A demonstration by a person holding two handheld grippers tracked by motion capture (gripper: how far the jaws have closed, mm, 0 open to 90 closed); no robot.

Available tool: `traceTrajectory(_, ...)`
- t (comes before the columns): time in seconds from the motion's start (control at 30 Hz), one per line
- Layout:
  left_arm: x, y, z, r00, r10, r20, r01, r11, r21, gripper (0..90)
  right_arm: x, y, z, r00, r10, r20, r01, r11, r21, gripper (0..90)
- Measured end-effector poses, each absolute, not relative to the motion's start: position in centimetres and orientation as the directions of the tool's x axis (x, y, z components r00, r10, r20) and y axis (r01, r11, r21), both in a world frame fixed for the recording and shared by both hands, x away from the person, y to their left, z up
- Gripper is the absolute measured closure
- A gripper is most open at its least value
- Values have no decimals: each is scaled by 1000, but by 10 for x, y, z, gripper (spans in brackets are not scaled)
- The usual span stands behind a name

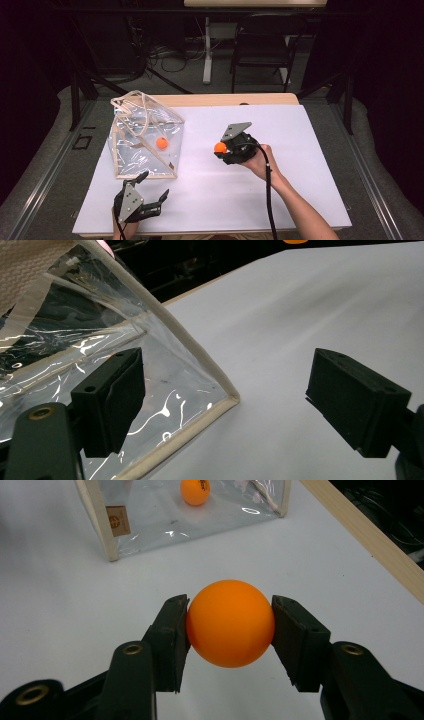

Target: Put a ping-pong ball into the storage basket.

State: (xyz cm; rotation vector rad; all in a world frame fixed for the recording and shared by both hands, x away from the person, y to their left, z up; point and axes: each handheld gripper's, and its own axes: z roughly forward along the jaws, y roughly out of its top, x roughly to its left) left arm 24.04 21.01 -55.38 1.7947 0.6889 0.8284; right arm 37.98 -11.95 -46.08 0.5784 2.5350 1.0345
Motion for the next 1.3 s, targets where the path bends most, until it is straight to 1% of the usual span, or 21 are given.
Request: traceTrajectory(1.3, 241, 211, -554, 603, 767, 218, 80, -330, 940, 156, 398, -84, -433, -873, 450, -188, 183, 661, 728, 506)
